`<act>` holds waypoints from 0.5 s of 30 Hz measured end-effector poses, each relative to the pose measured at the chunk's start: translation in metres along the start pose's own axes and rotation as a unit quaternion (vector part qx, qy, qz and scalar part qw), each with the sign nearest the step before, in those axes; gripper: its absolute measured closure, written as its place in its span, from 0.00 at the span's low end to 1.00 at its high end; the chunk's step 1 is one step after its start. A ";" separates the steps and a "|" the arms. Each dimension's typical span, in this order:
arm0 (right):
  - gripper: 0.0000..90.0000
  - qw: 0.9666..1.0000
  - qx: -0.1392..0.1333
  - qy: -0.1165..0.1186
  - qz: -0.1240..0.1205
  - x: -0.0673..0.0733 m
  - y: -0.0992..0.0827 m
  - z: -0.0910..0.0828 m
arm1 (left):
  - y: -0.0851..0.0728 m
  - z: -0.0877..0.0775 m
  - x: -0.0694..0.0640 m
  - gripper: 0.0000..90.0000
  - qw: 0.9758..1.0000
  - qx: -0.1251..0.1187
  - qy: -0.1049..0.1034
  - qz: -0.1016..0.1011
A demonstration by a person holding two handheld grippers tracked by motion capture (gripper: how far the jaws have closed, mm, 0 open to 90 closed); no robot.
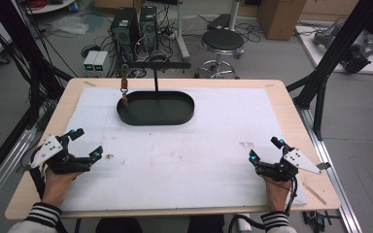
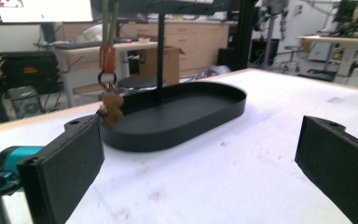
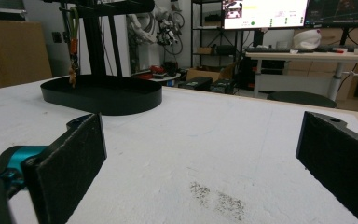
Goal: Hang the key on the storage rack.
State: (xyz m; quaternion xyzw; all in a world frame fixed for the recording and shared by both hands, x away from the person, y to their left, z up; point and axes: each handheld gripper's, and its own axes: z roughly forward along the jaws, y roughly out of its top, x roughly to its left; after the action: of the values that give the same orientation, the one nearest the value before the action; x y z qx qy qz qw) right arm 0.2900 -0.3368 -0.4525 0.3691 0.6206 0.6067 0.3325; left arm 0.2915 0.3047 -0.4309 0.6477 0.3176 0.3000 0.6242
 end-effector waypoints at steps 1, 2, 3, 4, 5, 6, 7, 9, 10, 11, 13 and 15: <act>0.01 1.000 0.000 0.000 0.000 0.000 0.000 0.000 | -0.003 -0.001 0.000 0.02 1.000 0.002 0.004 -0.004; 0.01 1.000 0.000 0.000 0.000 0.000 0.000 0.000 | -0.005 -0.002 0.000 0.02 1.000 0.001 0.004 -0.008; 0.01 1.000 0.000 0.000 0.000 0.000 0.000 0.000 | -0.007 -0.003 -0.001 0.02 1.000 0.001 0.007 -0.008; 0.01 1.000 0.000 0.000 0.000 0.000 0.000 0.000 | -0.008 -0.004 -0.001 0.02 1.000 0.000 0.009 -0.005; 0.01 1.000 0.001 0.000 0.001 0.000 0.000 0.000 | -0.010 -0.005 -0.002 0.02 1.000 -0.006 0.010 -0.005; 0.01 1.000 0.001 0.000 0.000 0.000 0.000 0.000 | -0.012 -0.005 -0.003 0.02 1.000 -0.009 0.010 -0.006; 0.01 1.000 0.001 0.000 0.000 0.000 0.000 0.000 | -0.014 -0.006 -0.003 0.02 1.000 -0.012 0.010 -0.006; 0.01 1.000 0.001 0.000 0.000 0.000 0.000 0.000 | -0.021 -0.005 -0.006 0.02 1.000 0.001 0.013 -0.008; 0.01 1.000 0.000 -0.001 0.001 0.000 0.000 0.000 | -0.021 -0.005 -0.009 0.02 1.000 -0.002 0.017 0.007; 0.01 1.000 0.000 -0.001 -0.001 0.000 0.000 0.000 | -0.021 -0.006 -0.011 0.02 1.000 -0.004 0.018 0.017; 0.01 1.000 0.001 -0.001 -0.002 0.000 0.000 0.000 | -0.022 -0.006 -0.012 0.02 1.000 -0.007 0.019 0.021; 0.01 1.000 0.001 -0.001 -0.002 0.000 0.000 0.001 | -0.022 -0.007 -0.010 0.02 1.000 -0.009 0.021 0.012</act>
State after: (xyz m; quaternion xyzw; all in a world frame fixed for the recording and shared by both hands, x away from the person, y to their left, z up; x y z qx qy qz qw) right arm 0.2904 -0.3365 -0.4523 0.3686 0.6217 0.6052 0.3337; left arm 0.2794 0.3016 -0.4524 0.6394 0.3203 0.3236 0.6195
